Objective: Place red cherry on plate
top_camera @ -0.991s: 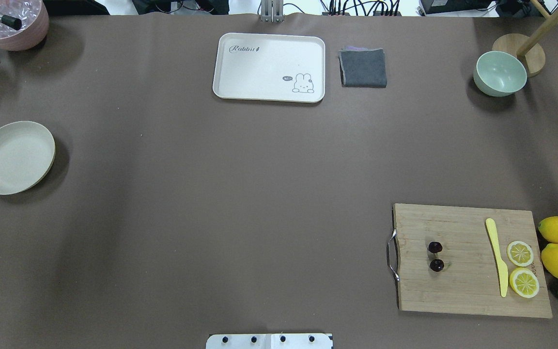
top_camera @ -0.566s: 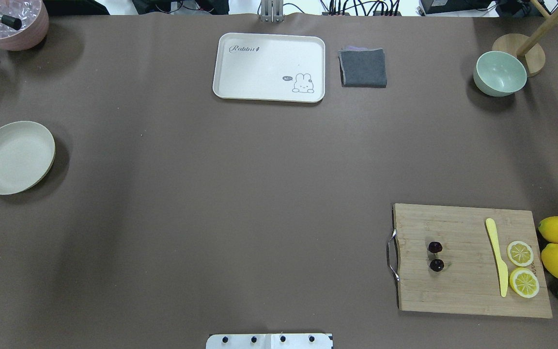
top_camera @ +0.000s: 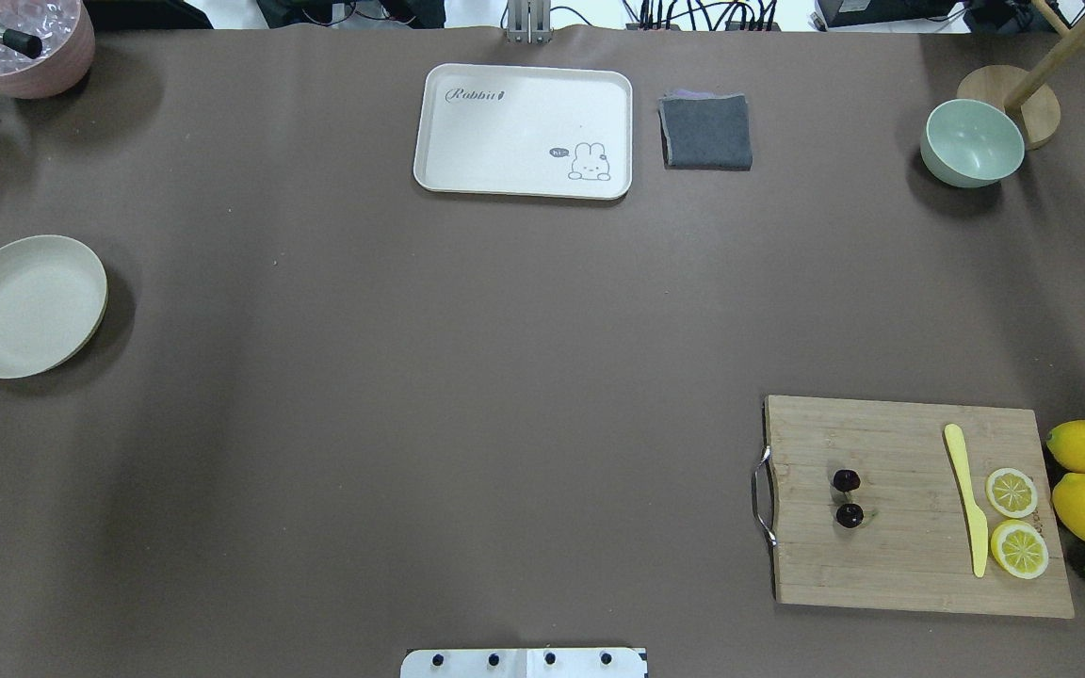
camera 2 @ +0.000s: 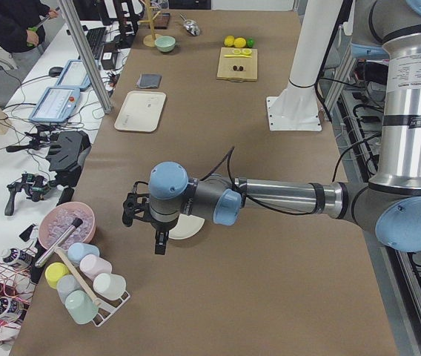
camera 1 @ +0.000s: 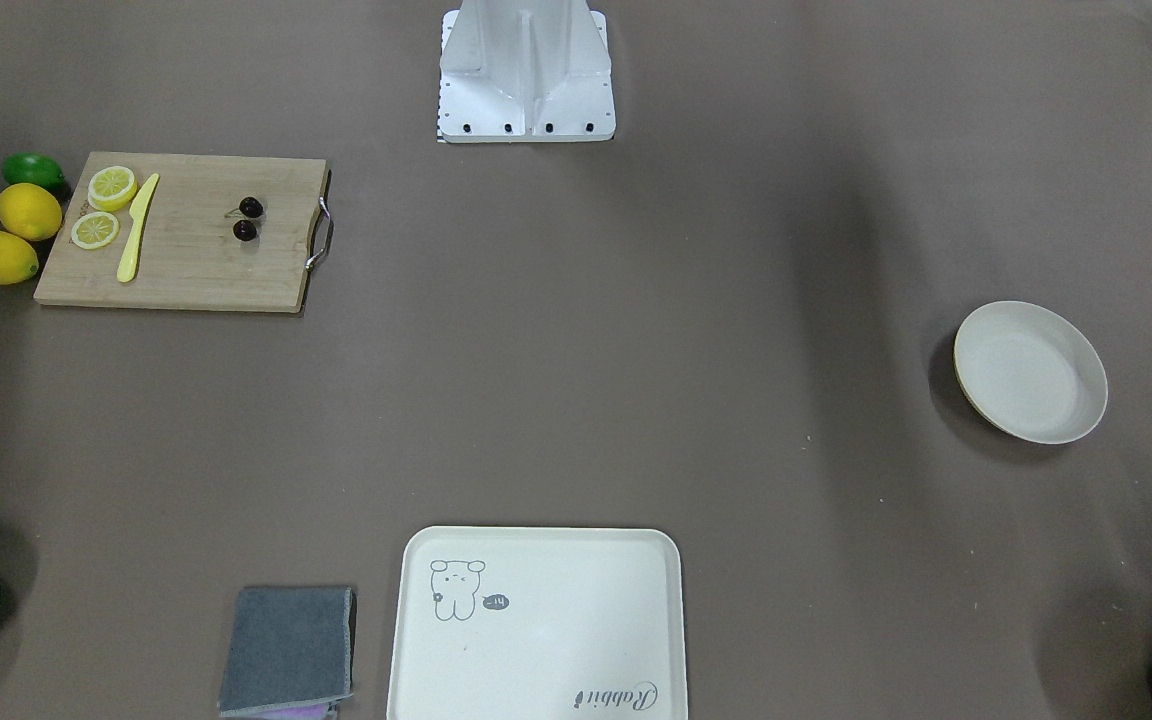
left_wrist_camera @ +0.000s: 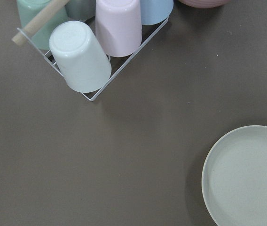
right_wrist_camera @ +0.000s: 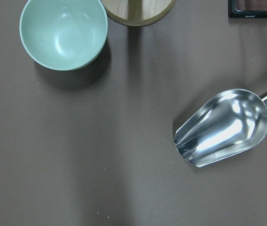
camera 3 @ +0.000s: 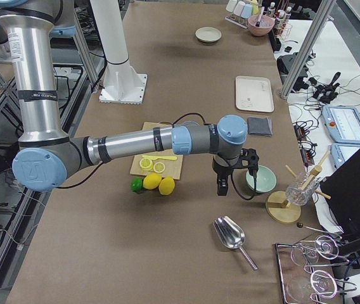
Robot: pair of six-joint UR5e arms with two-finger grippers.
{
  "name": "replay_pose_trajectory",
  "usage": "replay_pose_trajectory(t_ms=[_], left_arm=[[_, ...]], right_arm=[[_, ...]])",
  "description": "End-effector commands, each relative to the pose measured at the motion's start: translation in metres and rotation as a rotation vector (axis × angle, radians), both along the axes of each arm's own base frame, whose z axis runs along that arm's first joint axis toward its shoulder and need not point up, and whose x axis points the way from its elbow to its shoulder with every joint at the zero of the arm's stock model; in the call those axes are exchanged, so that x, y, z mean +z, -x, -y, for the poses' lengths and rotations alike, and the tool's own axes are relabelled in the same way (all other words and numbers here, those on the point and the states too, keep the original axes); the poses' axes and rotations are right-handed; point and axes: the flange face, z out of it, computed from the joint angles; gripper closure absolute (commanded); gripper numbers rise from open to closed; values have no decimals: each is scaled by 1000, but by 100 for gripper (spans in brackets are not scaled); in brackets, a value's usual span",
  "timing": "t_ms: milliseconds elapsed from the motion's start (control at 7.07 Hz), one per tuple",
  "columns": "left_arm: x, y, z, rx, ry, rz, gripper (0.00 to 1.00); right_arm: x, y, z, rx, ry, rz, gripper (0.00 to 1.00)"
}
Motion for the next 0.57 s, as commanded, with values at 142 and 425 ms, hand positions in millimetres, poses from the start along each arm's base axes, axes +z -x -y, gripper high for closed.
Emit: replay_pose_trajectory(t_ms=[142,425], left_arm=[[45,-109,22,41,-28,-40,2],[84,-133,7,91,-68,-49,2]], right_arm=[[-2,0,1,22,17,2,0],[-2,1,0,22,20,3,0]])
